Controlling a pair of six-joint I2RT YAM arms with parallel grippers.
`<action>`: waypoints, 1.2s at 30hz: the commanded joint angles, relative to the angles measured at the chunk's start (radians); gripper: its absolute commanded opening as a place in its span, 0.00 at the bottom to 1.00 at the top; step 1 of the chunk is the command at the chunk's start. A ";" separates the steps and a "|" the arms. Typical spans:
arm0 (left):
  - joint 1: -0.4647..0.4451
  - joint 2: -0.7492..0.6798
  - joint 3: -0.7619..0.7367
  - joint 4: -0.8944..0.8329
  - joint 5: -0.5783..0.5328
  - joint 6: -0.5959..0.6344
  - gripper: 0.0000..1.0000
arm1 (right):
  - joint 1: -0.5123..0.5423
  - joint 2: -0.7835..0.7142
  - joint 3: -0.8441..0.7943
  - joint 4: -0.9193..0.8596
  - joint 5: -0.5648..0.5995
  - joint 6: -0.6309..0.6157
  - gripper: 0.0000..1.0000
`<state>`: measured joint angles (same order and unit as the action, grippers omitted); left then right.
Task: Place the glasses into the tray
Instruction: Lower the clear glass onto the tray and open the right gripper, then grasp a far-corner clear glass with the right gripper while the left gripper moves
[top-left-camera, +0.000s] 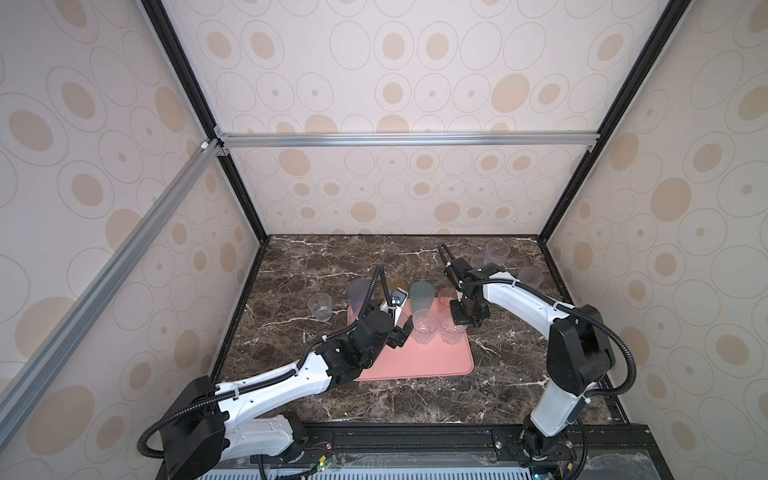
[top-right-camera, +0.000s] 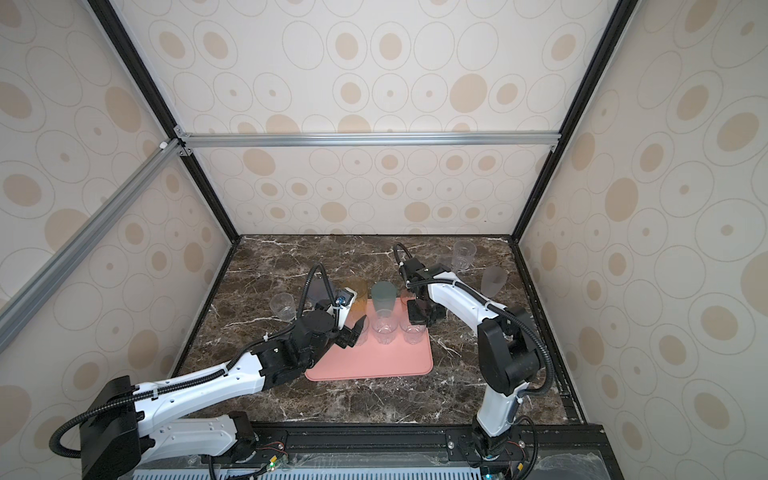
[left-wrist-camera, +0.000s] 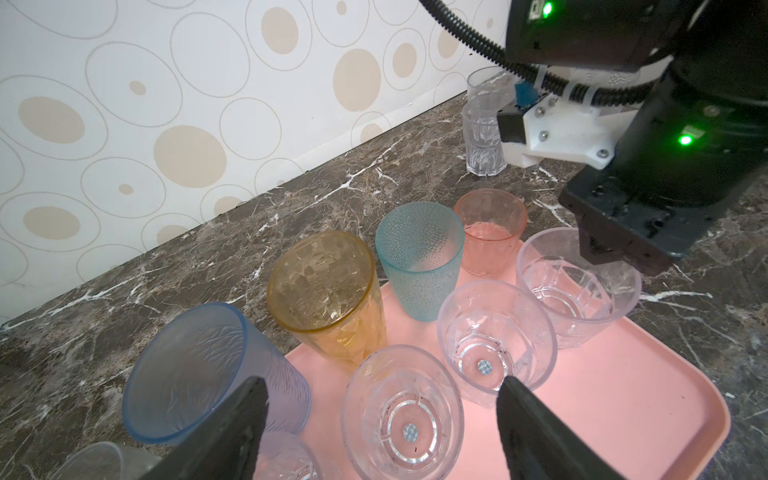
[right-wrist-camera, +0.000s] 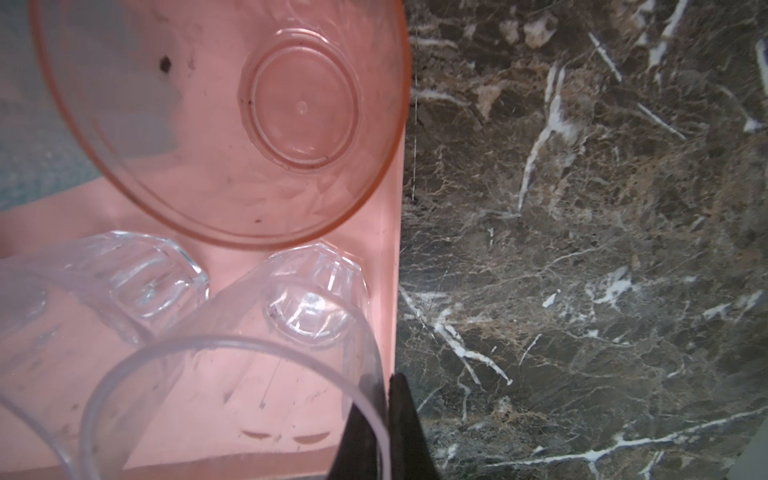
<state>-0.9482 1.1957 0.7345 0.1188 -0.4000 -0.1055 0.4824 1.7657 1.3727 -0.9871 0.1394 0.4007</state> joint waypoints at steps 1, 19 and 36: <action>0.008 0.008 -0.001 0.016 0.007 -0.014 0.86 | 0.002 0.033 0.016 -0.012 0.050 -0.016 0.00; 0.008 0.027 0.000 0.024 0.006 -0.014 0.86 | 0.011 -0.045 0.043 -0.047 0.052 -0.010 0.34; 0.003 0.305 0.285 0.113 0.161 0.031 0.86 | -0.038 -0.222 0.044 0.240 0.049 0.164 0.35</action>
<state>-0.9482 1.4437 0.9390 0.2031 -0.2684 -0.1074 0.4538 1.5650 1.4250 -0.8391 0.1692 0.5152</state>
